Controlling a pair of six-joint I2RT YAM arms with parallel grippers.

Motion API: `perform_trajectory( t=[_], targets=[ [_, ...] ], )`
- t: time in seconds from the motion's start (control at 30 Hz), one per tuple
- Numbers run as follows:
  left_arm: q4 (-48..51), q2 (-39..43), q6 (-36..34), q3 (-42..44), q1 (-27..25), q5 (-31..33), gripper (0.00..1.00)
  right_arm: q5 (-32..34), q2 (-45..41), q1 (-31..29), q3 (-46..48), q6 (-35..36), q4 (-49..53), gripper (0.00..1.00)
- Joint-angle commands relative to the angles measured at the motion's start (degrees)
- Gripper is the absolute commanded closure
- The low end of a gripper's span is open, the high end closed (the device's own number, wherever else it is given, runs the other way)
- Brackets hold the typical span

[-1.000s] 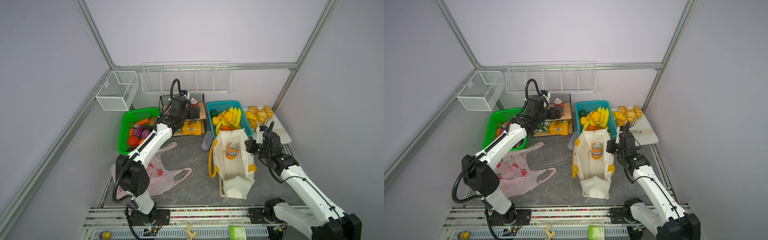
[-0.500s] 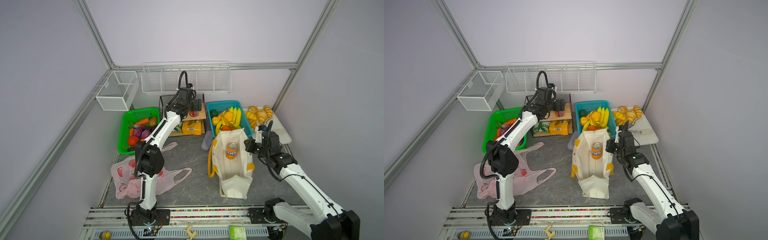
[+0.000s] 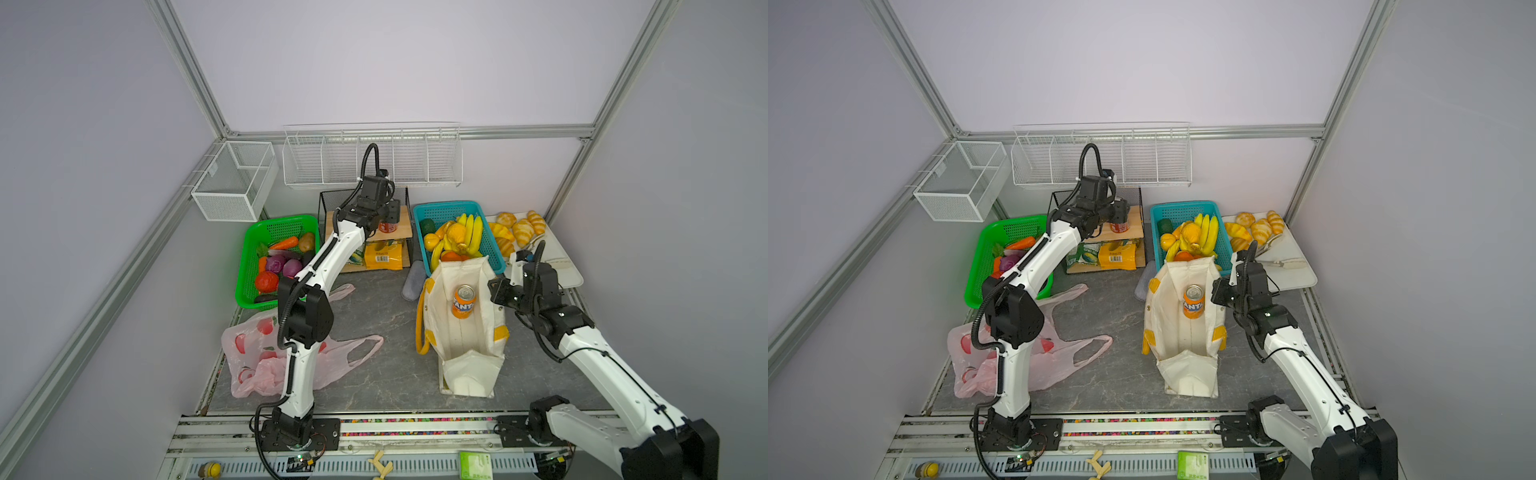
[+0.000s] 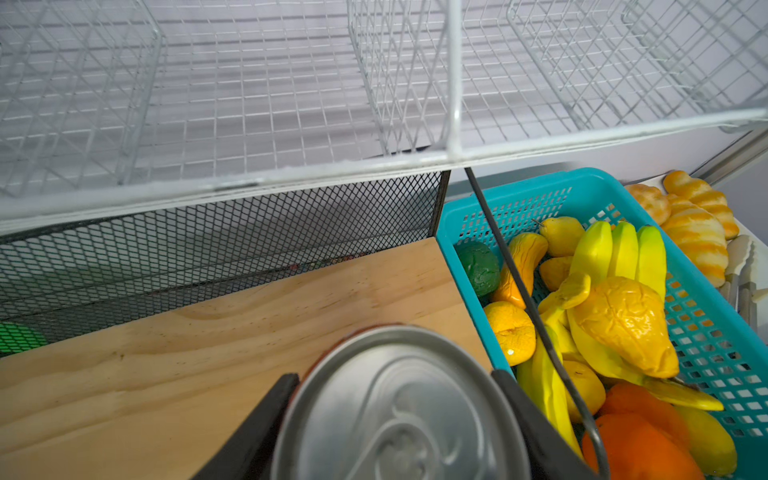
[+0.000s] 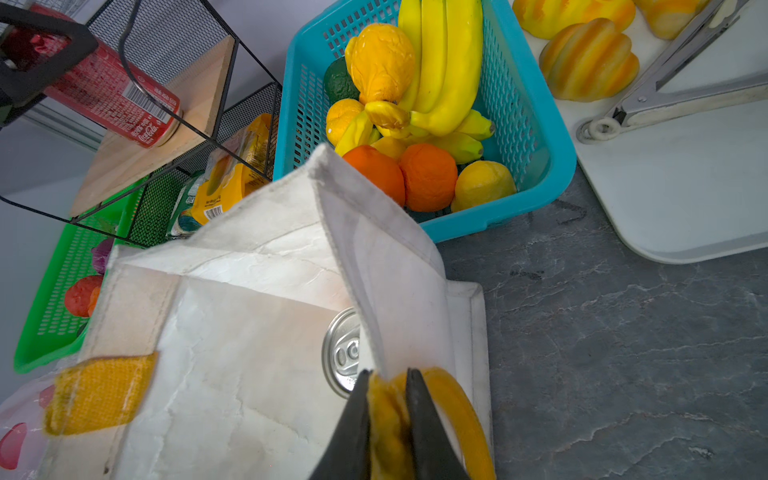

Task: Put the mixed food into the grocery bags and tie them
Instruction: 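Carry the Coca-Cola can with the left gripper toward the tote bag opening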

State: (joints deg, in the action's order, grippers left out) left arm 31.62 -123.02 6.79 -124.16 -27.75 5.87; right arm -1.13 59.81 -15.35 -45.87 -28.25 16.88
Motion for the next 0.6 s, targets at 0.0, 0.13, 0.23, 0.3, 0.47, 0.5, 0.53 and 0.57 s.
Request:
perform_trajectory(
  t=[0.0, 0.13, 0.23, 0.3, 0.47, 0.5, 0.53, 0.57],
  targets=[
    [0.05, 1.81, -0.47, -0.06, 0.33, 1.01, 0.6, 0.01, 0.04, 0.33, -0.45, 0.79, -0.27, 0.83],
    [-4.22, 8.87, 0.69, 7.38, -0.09, 1.14, 0.65, -0.01, 0.13, 0.37, -0.93, 0.87, -0.03, 0.83],
    [-8.8, 16.89, 1.37, 16.33, -1.43, 0.92, 0.69, 0.22, 0.4, 0.33, -1.37, 1.26, 0.08, 0.83],
    [-11.7, 22.88, 1.64, 23.09, -3.14, 1.34, 0.69, 0.26, 0.73, 0.43, -1.64, 1.52, 0.08, 0.83],
    [-19.05, 37.67, 2.74, 38.8, -11.56, 0.45, 0.71, 0.33, 2.38, 0.59, -2.06, 2.22, -0.49, 0.83],
    [-20.85, 39.79, 3.37, 41.46, -14.03, 0.31, 0.72, 0.2, 2.71, 0.62, -2.21, 2.39, -0.62, 0.83],
    [-22.4, 41.23, 3.57, 43.57, -16.32, 0.09, 0.74, 0.06, 3.02, 0.64, -2.44, 2.56, -0.6, 0.83],
    [-24.17, 42.5, 3.5, 45.74, -19.2, -0.19, 0.75, -0.07, 3.36, 0.69, -2.75, 2.81, -0.5, 0.83]
  ],
)
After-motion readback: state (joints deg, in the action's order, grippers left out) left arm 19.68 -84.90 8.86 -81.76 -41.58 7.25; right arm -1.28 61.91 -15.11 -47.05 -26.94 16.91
